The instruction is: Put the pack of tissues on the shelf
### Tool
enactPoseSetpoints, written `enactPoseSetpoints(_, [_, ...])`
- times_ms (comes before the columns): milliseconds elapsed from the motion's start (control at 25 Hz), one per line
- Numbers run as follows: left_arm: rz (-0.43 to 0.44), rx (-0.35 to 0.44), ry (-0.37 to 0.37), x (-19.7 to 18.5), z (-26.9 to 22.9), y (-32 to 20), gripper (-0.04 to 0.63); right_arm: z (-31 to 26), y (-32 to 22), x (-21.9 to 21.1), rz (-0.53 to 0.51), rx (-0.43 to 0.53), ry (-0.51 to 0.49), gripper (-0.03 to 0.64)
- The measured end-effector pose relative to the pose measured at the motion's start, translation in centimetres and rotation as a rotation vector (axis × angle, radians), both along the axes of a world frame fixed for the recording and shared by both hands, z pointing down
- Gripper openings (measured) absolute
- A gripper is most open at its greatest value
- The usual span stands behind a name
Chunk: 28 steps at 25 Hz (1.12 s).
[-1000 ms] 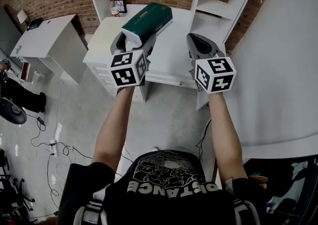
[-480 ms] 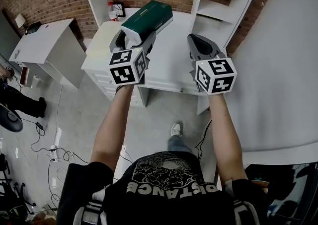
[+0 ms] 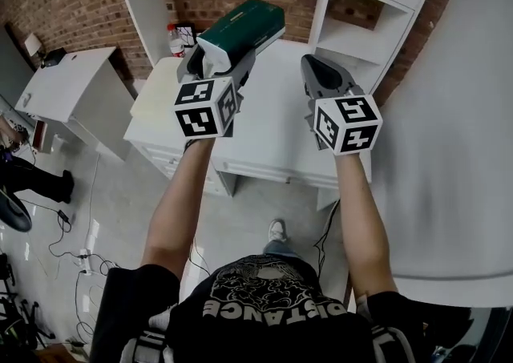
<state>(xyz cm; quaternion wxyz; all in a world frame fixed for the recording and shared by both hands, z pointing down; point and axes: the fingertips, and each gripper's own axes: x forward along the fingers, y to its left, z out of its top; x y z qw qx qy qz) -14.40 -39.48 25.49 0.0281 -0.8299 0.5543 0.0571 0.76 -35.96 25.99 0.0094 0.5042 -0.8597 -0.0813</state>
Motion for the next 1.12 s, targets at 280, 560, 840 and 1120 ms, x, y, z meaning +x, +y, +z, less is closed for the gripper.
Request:
enactPoseSetpoints(280, [0.004, 0.034, -0.005, 3.3, -4.3, -6.7, 0.446, -3.3, -6.6, 2.1, -0.024, 0.034, 0.009, 0.005])
enactPoseSetpoints(560, [0.000, 0.073, -0.006, 5.9, -8.4, -11.7, 0.446, -5.0, -11.5, 3.9, -0.048, 0.054, -0.004, 0.005])
enactPoseSetpoints(840, [-0.026, 0.106, -0.007, 7.7, -12.2, -16.3, 0.445, -5.9, -14.9, 5.0, -0.085, 0.069, -0.008, 0.005])
enactPoseSetpoints(1120, [-0.050, 0.122, -0.046, 10.1, -14.4, -20.6, 0.445, -6.6, -17.1, 5.8, -0.108, 0.079, 0.000, 0.005])
